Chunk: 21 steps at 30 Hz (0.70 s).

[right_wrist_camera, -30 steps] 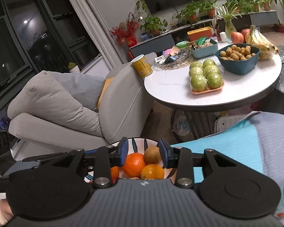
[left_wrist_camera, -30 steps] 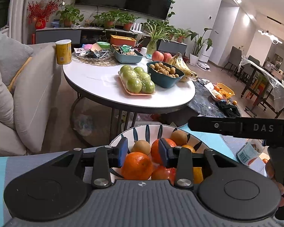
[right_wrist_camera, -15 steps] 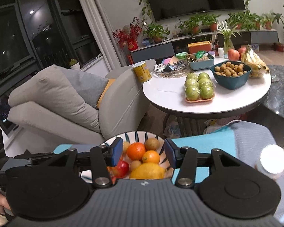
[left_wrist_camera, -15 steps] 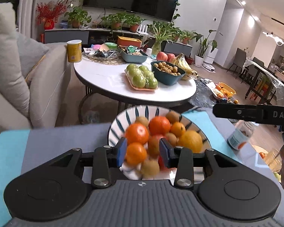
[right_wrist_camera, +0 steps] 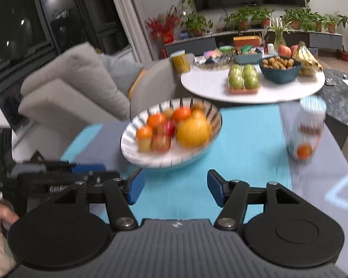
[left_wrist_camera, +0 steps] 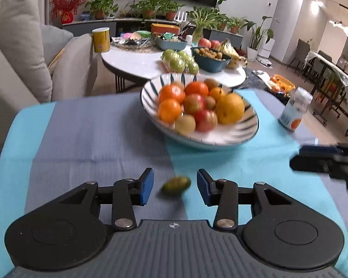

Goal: Organize fruits
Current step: 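Lower both tools onto small green-yellow fruits on the runner and close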

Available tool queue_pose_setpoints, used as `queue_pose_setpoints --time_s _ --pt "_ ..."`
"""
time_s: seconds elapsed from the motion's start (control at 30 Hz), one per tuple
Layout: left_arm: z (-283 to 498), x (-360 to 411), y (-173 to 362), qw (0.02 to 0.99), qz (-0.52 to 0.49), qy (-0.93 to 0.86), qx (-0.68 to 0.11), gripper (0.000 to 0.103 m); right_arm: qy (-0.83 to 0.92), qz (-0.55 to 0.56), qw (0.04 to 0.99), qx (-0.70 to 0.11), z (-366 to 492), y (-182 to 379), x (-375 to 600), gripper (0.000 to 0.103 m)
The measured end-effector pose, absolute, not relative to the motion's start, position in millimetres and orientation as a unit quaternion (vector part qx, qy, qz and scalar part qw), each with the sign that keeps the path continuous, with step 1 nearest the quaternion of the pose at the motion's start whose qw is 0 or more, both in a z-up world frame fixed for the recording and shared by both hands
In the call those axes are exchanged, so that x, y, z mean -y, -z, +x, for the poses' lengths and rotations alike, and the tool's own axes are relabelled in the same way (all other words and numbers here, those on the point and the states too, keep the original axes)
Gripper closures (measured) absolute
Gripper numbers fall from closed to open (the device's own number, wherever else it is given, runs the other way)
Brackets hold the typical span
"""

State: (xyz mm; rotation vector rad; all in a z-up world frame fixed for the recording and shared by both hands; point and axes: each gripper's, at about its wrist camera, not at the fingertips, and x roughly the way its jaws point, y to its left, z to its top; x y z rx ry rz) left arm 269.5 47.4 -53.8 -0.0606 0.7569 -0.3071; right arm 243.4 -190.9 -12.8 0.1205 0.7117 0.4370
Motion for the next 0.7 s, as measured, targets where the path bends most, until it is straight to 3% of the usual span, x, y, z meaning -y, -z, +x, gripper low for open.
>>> queue_pose_setpoints --time_s 0.13,0.27,0.43,0.53,0.6,0.7 --pt "266.1 -39.7 60.5 0.922 -0.026 0.123 -0.366 0.061 -0.217 0.061 0.904 -0.363 224.9 23.8 187.7 0.034" --pt "263.1 -30.3 61.2 0.928 -0.029 0.094 -0.36 0.047 -0.217 0.078 0.898 -0.374 210.7 30.4 187.3 0.034" --pt "260.3 -23.1 63.5 0.932 -0.027 0.071 -0.355 0.048 -0.209 0.059 0.904 -0.368 197.9 34.2 179.1 0.034" --pt "261.1 -25.6 62.5 0.932 -0.049 0.057 -0.355 0.054 -0.21 0.059 0.905 -0.366 192.4 36.8 178.7 0.034" --pt "260.2 -27.2 62.6 0.933 -0.062 0.043 -0.353 0.071 -0.212 0.061 0.904 -0.367 191.9 38.0 178.9 0.034" --pt "257.9 -29.7 64.0 0.934 -0.085 0.035 -0.346 0.073 -0.213 0.074 0.903 -0.366 192.0 37.8 182.2 0.034"
